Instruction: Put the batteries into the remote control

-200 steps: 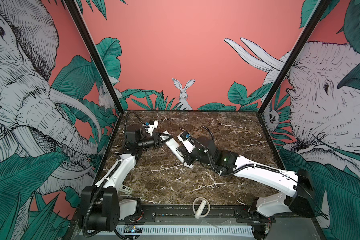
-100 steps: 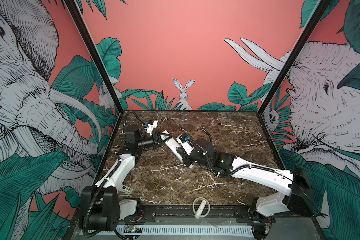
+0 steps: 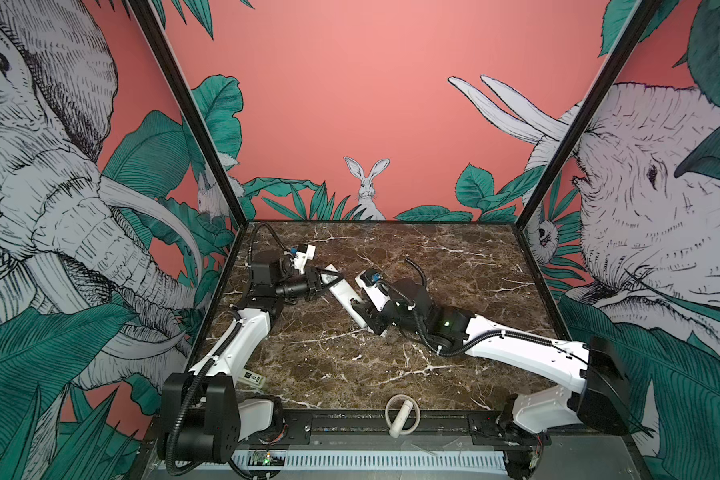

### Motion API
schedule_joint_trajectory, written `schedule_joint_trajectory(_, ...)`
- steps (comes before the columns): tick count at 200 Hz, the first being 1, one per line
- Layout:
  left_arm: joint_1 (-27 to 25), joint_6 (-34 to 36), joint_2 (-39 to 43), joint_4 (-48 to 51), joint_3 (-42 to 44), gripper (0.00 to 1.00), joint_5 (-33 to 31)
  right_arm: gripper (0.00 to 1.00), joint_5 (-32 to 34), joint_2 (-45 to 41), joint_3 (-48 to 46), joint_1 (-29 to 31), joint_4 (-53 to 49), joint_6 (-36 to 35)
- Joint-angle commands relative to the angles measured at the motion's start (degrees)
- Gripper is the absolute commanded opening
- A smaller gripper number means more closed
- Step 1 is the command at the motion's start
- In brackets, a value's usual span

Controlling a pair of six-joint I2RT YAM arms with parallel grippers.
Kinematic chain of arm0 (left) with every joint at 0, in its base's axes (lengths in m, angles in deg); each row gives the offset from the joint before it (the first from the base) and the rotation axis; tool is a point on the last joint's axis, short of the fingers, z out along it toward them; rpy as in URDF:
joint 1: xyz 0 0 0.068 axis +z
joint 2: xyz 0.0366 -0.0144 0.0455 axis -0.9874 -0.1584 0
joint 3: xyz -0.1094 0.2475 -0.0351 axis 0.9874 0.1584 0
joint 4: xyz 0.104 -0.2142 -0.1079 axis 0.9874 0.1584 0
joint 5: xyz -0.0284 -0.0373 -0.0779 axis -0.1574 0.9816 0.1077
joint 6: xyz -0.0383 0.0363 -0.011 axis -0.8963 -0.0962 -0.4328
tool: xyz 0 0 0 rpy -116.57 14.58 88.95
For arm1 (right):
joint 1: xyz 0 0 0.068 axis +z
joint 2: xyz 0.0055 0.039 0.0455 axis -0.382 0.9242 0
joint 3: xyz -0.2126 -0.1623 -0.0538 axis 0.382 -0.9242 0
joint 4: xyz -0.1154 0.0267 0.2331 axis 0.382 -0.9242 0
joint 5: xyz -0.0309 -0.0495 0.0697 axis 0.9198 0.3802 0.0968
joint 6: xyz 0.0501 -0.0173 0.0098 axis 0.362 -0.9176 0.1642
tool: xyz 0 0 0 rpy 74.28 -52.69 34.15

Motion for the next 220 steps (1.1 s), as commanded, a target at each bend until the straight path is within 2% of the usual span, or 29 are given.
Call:
schedule_joint_trajectory(1, 0.31, 4.62, 2.36, 4.64, -1.80, 0.00, -0.57, 0.44, 0.01, -1.69, 1.87, -0.23, -0.90, 0.27)
schedule_joint_trajectory(14, 0.29, 5.43, 2.45, 5.39, -1.88, 0.00, -0.68, 0.44, 0.21, -1.52, 2.86, -0.28, -2.47, 0.67)
schedule_joint_trajectory(42, 0.33, 6.77, 2.52, 6.55, -2.11, 0.00, -1.04, 0.30, -1.03, -0.07, 5.87, -0.35, -7.00, 0.89)
schedule_joint_trajectory(86, 0.31, 7.08, 2.44, 6.66, -2.26, 0.00, -1.12, 0.23, -3.13, 2.99, 8.73, -0.40, -10.44, 0.39)
schedule_joint_trajectory(162, 0.31, 7.46, 2.91, 7.28, -2.68, 0.00, -0.95, 0.24, -3.78, 7.93, 13.27, -0.49, -13.72, 0.13)
schedule_joint_trajectory(220, 0.31, 7.48, 2.83, 7.32, -2.71, 0.00, -0.84, 0.17, -2.99, 8.42, 13.13, -0.68, -13.25, 0.06)
